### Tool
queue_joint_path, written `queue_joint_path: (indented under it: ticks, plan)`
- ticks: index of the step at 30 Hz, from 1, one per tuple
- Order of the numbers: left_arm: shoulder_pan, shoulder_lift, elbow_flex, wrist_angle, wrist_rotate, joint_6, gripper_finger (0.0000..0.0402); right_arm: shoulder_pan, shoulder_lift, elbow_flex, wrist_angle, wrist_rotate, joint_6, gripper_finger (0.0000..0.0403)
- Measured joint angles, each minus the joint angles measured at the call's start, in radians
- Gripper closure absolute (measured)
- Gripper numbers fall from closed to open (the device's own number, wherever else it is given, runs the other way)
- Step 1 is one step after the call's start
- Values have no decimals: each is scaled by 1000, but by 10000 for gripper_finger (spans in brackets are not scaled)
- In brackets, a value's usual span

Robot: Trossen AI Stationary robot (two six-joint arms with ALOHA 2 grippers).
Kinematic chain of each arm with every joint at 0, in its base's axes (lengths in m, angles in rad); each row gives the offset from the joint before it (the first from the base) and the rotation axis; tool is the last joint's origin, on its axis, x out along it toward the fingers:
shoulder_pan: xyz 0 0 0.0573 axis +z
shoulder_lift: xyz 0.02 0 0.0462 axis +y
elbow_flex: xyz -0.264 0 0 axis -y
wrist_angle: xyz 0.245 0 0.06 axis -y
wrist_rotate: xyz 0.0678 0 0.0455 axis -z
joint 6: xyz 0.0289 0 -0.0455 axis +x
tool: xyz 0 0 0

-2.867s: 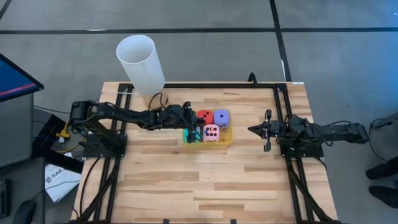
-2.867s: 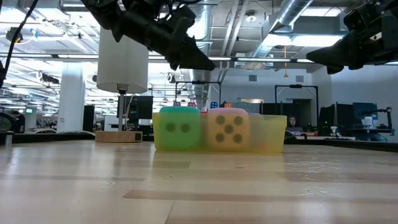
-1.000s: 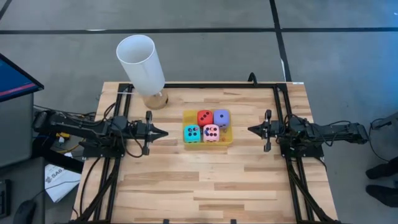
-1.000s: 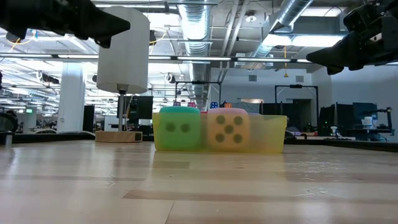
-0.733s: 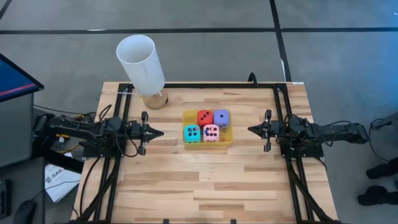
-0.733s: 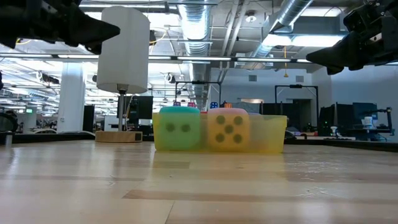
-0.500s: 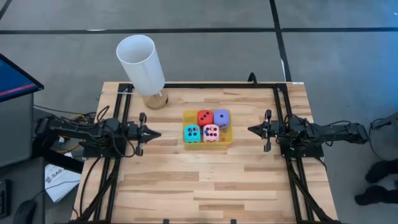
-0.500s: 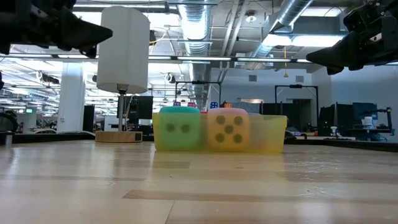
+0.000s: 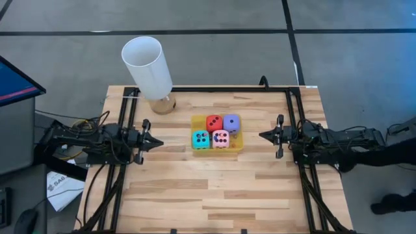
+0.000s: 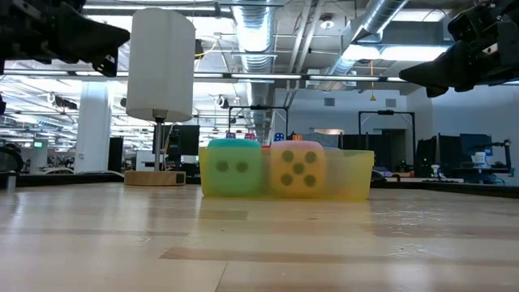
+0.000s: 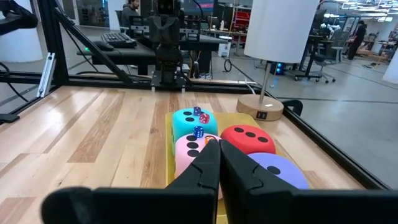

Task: Pick & Place Dice
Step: Return to Home Position

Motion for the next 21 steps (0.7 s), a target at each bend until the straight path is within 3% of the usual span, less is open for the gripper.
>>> queue_joint_path:
  ticks: [10, 21]
  plan:
    - [0, -201, 0, -123, 4, -26, 395, 0, 0, 0, 0, 0, 0, 401]
    - [0, -211, -7, -152, -101, -95, 395, 0, 0, 0, 0, 0, 1, 401]
